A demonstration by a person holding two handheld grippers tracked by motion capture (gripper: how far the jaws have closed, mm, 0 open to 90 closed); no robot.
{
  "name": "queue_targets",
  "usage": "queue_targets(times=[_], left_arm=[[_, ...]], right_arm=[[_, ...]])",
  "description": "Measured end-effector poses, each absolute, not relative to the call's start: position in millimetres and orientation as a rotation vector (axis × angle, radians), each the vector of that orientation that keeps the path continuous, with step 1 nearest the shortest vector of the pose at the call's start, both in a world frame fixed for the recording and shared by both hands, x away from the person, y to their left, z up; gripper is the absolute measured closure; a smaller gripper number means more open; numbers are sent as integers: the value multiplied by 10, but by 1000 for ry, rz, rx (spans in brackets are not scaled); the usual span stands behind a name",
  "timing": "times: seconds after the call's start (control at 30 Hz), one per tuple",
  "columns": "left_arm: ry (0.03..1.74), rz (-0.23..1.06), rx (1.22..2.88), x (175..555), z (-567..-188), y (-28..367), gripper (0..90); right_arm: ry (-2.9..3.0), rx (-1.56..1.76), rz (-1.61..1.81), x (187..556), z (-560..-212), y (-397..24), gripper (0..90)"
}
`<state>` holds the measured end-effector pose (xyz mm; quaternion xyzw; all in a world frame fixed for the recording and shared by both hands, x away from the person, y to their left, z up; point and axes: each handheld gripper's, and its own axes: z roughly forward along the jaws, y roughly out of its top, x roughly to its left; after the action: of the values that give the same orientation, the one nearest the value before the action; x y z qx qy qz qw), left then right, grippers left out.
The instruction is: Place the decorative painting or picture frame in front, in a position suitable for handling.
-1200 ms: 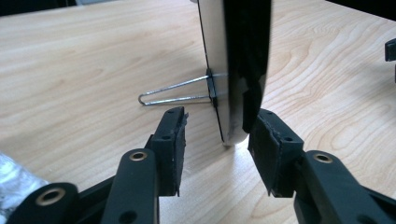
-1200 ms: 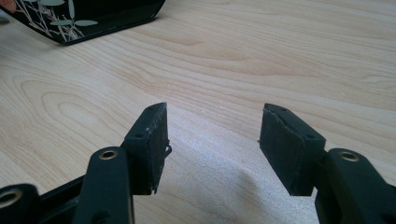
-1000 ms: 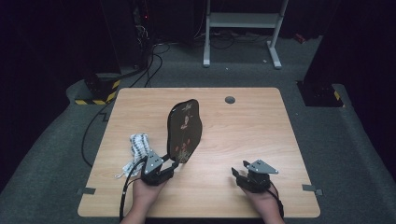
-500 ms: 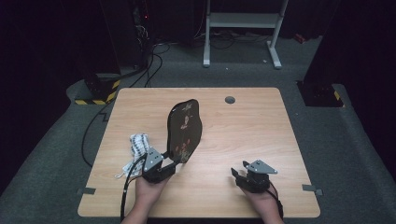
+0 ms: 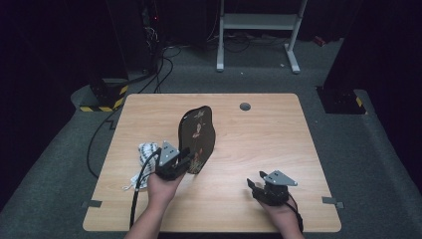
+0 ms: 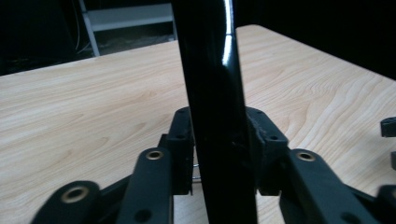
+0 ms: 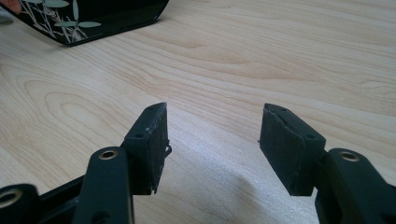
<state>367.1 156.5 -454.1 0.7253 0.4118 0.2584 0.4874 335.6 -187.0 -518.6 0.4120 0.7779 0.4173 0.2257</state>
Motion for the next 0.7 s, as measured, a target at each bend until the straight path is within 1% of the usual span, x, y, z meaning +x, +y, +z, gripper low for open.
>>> queue_targets(times=[0.03, 0.07, 0.17, 0.2, 0.23, 0.37, 0.4, 0.47, 0.63, 0.7], left_arm=[[1003, 639, 1765, 3679, -4545, 1554, 719], [1007, 639, 1765, 3691, -4556, 1547, 719], [1046, 565, 1730, 3739, -4584, 1576, 779], [1046, 565, 1730, 3739, -4584, 1576, 788], [1061, 522, 1705, 3759, -4589, 1603, 797], [1050, 521, 1694, 3759, -4588, 1581, 804], [1054, 494, 1678, 3769, -4567, 1564, 804], [1053, 482, 1667, 3774, -4556, 1551, 805], [1001, 495, 1665, 3754, -4491, 1399, 806], [985, 480, 1657, 3749, -4461, 1333, 806]], right_arm=[[2148, 1130, 1149, 3352, -5187, -1864, 422], [2148, 1130, 1149, 3352, -5187, -1864, 422], [2151, 1132, 1149, 3348, -5190, -1851, 422], [2151, 1132, 1149, 3348, -5190, -1851, 422], [2151, 1134, 1149, 3346, -5190, -1847, 422], [2152, 1132, 1149, 3350, -5198, -1846, 422], [2151, 1138, 1150, 3350, -5200, -1847, 422], [2149, 1138, 1150, 3356, -5200, -1854, 423], [2139, 1144, 1157, 3356, -5191, -1871, 424], [2135, 1148, 1159, 3358, -5187, -1884, 424]])
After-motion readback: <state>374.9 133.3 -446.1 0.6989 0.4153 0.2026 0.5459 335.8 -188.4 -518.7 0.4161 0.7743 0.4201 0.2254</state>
